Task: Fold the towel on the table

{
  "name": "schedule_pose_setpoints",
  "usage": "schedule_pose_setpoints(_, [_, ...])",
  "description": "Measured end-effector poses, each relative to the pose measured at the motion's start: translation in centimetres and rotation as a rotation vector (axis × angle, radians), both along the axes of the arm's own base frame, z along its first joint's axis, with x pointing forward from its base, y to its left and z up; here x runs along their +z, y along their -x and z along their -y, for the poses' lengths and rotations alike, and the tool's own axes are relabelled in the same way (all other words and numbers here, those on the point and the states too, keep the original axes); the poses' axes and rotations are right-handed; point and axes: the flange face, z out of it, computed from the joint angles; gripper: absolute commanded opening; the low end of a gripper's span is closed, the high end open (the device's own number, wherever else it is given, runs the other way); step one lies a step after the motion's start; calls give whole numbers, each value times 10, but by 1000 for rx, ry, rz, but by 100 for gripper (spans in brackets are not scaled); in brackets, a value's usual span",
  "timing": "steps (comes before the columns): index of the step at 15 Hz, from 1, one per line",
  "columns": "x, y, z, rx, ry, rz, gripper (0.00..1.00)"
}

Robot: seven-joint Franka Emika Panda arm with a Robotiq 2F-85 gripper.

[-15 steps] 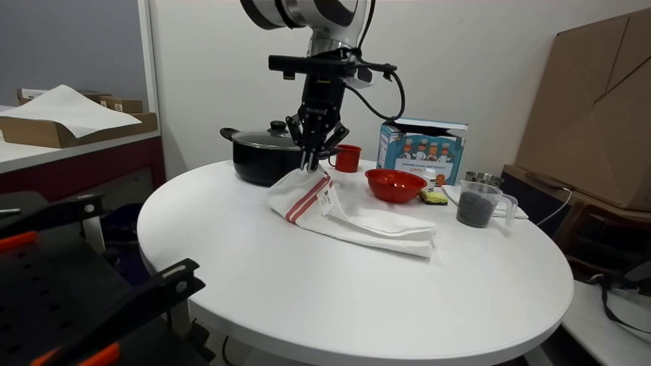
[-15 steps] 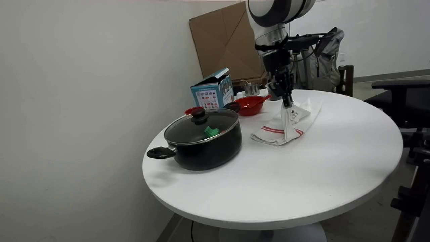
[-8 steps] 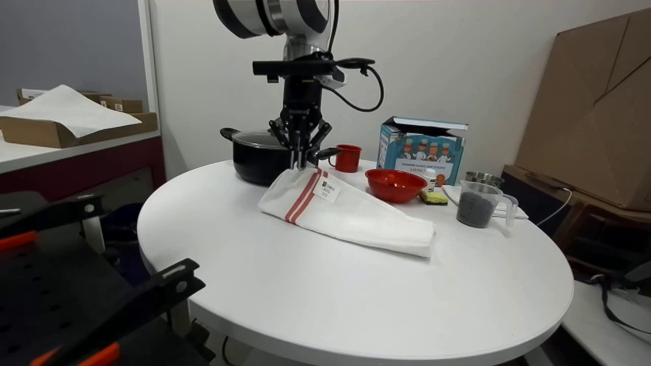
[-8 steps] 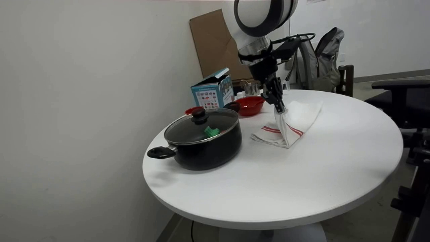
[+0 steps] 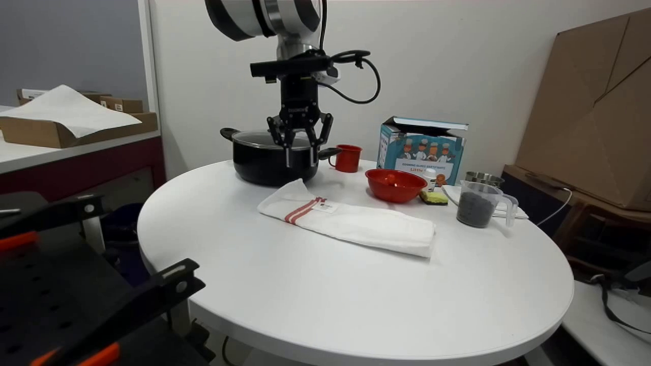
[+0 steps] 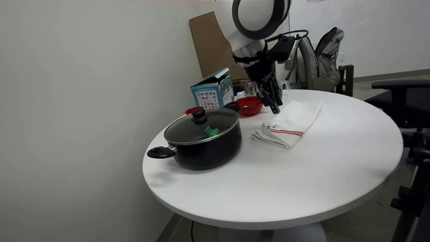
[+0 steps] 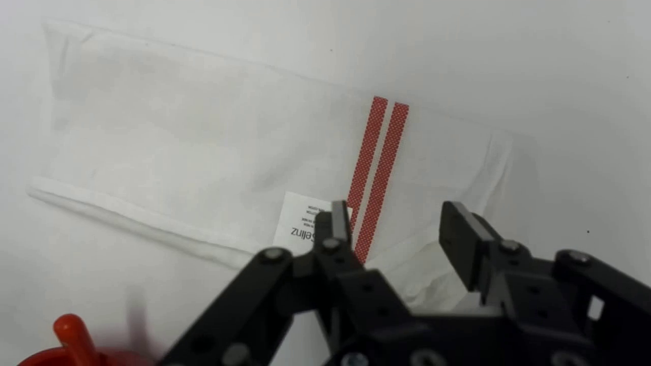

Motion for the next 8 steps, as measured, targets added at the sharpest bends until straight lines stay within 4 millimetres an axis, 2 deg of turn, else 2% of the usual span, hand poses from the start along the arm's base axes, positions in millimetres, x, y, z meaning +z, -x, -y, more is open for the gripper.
schedule_pose_setpoints(2, [-1, 0, 3, 6, 15, 3, 98])
schedule_pose_setpoints(4, [-1, 0, 5, 9, 23, 4, 100])
schedule_pose_setpoints(5, [-2, 1, 5, 9, 24, 1, 94])
schedule_pose_setpoints(6, [-4, 3, 5, 9, 24, -5, 99])
schedule_pose_setpoints(8, [-7, 7, 6, 9, 24, -14, 100])
